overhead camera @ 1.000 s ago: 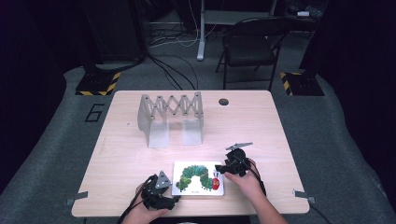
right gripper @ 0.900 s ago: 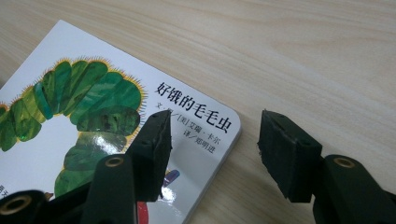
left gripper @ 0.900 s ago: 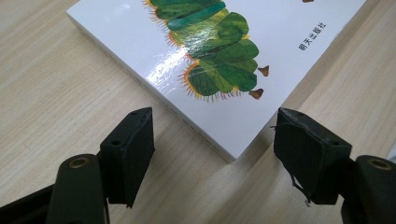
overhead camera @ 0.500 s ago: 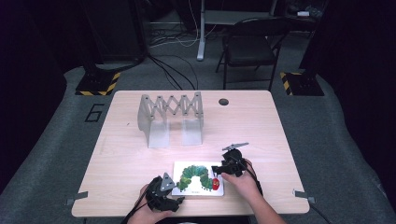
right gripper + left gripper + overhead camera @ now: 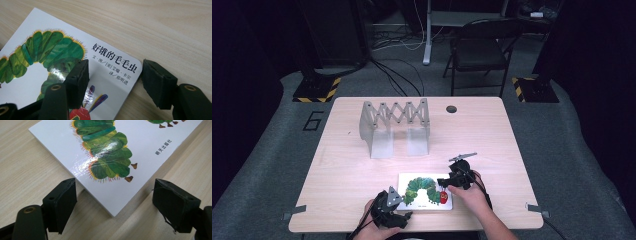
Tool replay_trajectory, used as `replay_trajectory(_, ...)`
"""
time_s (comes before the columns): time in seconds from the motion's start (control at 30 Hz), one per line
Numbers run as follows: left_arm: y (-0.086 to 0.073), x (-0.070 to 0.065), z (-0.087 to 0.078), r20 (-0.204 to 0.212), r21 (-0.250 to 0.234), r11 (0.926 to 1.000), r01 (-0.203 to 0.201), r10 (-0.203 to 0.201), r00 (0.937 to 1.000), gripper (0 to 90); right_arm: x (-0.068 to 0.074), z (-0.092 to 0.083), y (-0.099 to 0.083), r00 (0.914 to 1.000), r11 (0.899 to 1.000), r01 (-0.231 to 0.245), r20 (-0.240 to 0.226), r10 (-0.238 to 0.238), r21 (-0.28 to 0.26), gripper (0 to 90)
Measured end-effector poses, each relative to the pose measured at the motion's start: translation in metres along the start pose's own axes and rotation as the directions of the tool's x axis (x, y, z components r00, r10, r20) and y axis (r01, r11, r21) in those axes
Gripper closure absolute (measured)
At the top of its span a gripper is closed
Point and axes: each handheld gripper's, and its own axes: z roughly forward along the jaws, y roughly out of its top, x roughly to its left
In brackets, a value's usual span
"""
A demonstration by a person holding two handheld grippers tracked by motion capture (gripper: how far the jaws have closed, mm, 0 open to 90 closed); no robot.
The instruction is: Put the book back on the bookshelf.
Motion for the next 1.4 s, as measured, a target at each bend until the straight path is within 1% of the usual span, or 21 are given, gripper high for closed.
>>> replay_trajectory(0.03, 0.0, -0.001, 0.0, -0.009, 0.002, 1.0, 0.001, -0.001, 1.0, 19.7, 0.0, 0.0, 0.0, 1.0, 1.0, -0.006, -0.002, 0.006, -0.001, 39.8)
replay_trajectory(0.07, 0.0, -0.001, 0.0, -0.014, 0.003, 1.0, -0.004, 0.004, 0.9999, 19.5, 0.0, -0.001, 0.0, 1.0, 1.0, 0.001, -0.002, -0.001, 0.0, 40.4)
replay_trajectory(0.13, -0.001, -0.002, 0.001, -0.01, -0.005, 1.0, 0.004, -0.004, 0.9999, 18.7, -0.001, -0.001, 0.0, 1.0, 1.0, 0.007, -0.001, -0.007, -0.004, 41.1)
replay_trajectory(0.17, -0.001, -0.003, 0.001, -0.012, -0.009, 0.9999, 0.01, -0.01, 0.9999, 18.2, 0.0, -0.002, 0.001, 1.0, 1.0, -0.005, 0.0, 0.005, -0.003, 41.2)
replay_trajectory(0.3, 0.0, -0.004, 0.001, -0.016, -0.004, 1.0, 0.003, -0.003, 0.9999, 15.9, -0.001, -0.004, 0.001, 1.0, 1.0, -0.007, -0.004, 0.007, -0.009, 41.6)
replay_trajectory(0.33, -0.001, -0.004, 0.002, -0.018, -0.007, 0.9999, 0.009, -0.009, 0.9998, 15.7, -0.001, -0.004, 0.002, 0.9999, 1.0, -0.009, -0.006, 0.009, -0.011, 41.7)
replay_trajectory(0.57, -0.001, -0.005, 0.002, -0.019, -0.009, 1.0, 0.005, -0.005, 0.9998, 14.0, 0.0, -0.007, 0.002, 0.9997, 0.999, -0.022, -0.009, 0.022, -0.028, 42.0)
replay_trajectory(0.6, -0.001, -0.005, 0.002, -0.021, -0.004, 1.0, 0.004, -0.004, 0.9998, 13.8, 0.0, -0.008, 0.003, 0.9995, 0.999, -0.03, -0.009, 0.03, -0.027, 42.0)
replay_trajectory(0.7, -0.001, -0.005, 0.003, -0.021, -0.01, 0.9999, 0.009, -0.009, 0.9997, 13.3, 0.001, -0.008, 0.003, 0.9994, 0.999, -0.033, -0.008, 0.033, -0.029, 42.1)
replay_trajectory(0.73, -0.001, -0.005, 0.003, -0.022, -0.01, 0.9999, 0.008, -0.009, 0.9997, 13.2, 0.001, -0.009, 0.003, 0.999, 0.999, -0.043, -0.011, 0.043, -0.027, 42.1)
replay_trajectory(0.87, -0.001, -0.005, 0.003, -0.023, -0.018, 0.9998, 0.01, -0.01, 0.9997, 12.9, 0.0, -0.007, 0.002, 0.999, 0.999, -0.045, -0.011, 0.044, -0.021, 42.4)
replay_trajectory(0.9, -0.002, -0.006, 0.004, -0.024, -0.022, 0.9996, 0.015, -0.015, 0.9996, 12.9, -0.002, -0.006, 0.002, 0.9992, 0.999, -0.038, -0.014, 0.038, -0.018, 42.6)
replay_trajectory(0.93, -0.002, -0.005, 0.004, -0.028, -0.024, 0.9996, 0.011, -0.012, 0.9995, 12.9, -0.002, -0.006, 0.002, 0.9992, 0.999, -0.038, -0.014, 0.038, -0.018, 42.6)
replay_trajectory(1.03, -0.002, -0.006, 0.004, -0.026, -0.026, 0.9996, 0.015, -0.015, 0.9995, 11.9, -0.004, -0.002, 0.002, 0.9985, 0.999, -0.051, -0.021, 0.051, 0.0, 41.8)
replay_trajectory(1.1, -0.002, -0.006, 0.004, -0.024, -0.027, 0.9995, 0.013, -0.014, 0.9996, 11.7, -0.006, -0.001, 0.004, 0.9965, 0.997, -0.077, -0.031, 0.077, 0.014, 40.8)
replay_trajectory(1.13, -0.002, -0.006, 0.004, -0.024, -0.027, 0.9995, 0.013, -0.014, 0.9996, 11.7, -0.006, -0.001, 0.004, 0.9965, 0.997, -0.077, -0.031, 0.077, 0.014, 40.8)
replay_trajectory(1.17, -0.002, -0.006, 0.005, -0.023, -0.03, 0.9995, 0.013, -0.014, 0.9996, 11.7, -0.007, -0.001, 0.008, 0.995, 0.995, -0.091, -0.038, 0.092, 0.029, 40.7)
replay_trajectory(1.27, -0.002, -0.007, 0.005, -0.032, -0.036, 0.9992, 0.016, -0.017, 0.9994, 11.7, -0.009, 0.0, 0.009, 0.9953, 0.995, -0.086, -0.039, 0.088, 0.043, 41.0)
replay_trajectory(1.3, -0.003, -0.008, 0.005, -0.032, -0.043, 0.9988, 0.024, -0.026, 0.9992, 11.6, -0.008, 0.001, 0.012, 0.9945, 0.994, -0.099, -0.028, 0.1, 0.053, 41.1)
replay_trajectory(1.33, -0.003, -0.008, 0.005, -0.032, -0.045, 0.9987, 0.023, -0.025, 0.9992, 11.6, -0.008, 0.002, 0.012, 0.9959, 0.995, -0.088, -0.015, 0.089, 0.053, 41.0)
replay_trajectory(1.4, -0.003, -0.008, 0.005, -0.026, -0.038, 0.9991, 0.021, -0.022, 0.9994, 11.4, -0.007, 0.002, 0.013, 0.996, 0.995, -0.085, -0.022, 0.086, 0.06, 40.4)
